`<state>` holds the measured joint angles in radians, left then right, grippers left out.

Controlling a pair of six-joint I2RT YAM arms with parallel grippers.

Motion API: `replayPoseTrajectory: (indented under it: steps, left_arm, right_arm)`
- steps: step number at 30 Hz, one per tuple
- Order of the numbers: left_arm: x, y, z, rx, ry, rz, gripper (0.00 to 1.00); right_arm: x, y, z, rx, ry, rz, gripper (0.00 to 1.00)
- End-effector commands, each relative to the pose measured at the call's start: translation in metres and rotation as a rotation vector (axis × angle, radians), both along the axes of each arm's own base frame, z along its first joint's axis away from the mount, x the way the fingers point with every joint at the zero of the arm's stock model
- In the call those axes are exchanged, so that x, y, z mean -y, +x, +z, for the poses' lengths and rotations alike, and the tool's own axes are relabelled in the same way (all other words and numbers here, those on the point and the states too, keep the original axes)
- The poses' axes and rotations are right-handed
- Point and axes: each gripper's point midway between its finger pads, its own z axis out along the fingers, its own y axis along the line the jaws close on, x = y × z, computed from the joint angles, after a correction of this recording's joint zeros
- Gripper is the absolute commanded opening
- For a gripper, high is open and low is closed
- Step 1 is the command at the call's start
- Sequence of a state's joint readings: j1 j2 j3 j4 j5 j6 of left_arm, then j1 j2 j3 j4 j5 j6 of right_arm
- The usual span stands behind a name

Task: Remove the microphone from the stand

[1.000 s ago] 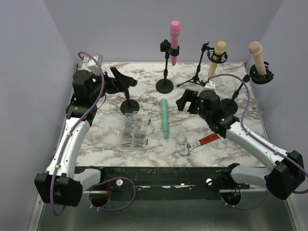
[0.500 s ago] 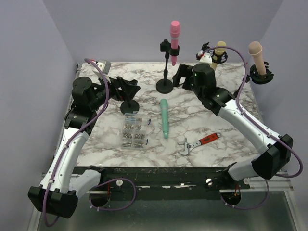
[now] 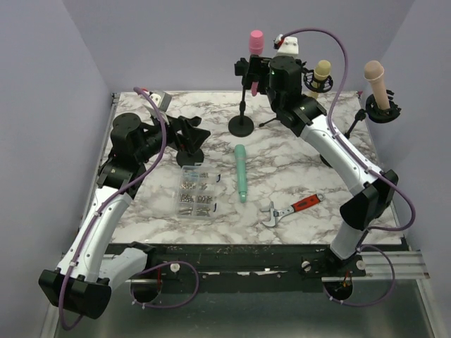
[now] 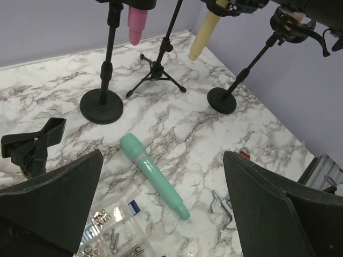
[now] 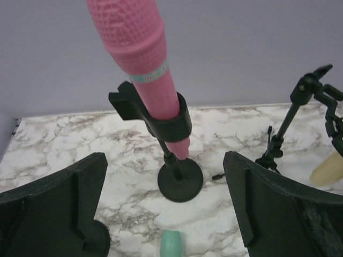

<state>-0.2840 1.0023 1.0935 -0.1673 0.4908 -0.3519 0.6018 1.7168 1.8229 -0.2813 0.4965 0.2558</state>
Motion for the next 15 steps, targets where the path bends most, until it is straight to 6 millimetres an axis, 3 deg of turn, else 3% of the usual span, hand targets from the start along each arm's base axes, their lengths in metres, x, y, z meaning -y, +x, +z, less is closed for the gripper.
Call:
replayPoseTrajectory:
  steps: [1, 10, 15]
  left_arm:
    - [0.004, 0.000, -0.004, -0.007, 0.014, -0.022, 0.99]
    - [0.000, -0.001, -0.002, 0.020, 0.021, 0.002, 0.99]
    - [0.006, 0.000, -0.007, -0.006, 0.011, -0.033, 0.98]
  right_arm:
    - [-0.002, 0.023, 0.027, 0.086, -0.044, -0.048, 0.99]
    - [-0.009, 0.068, 0.031, 0.161, -0.051, -0.164, 0.97]
    - [-0.005, 0.081, 0.028, 0.185, -0.068, -0.235, 0.95]
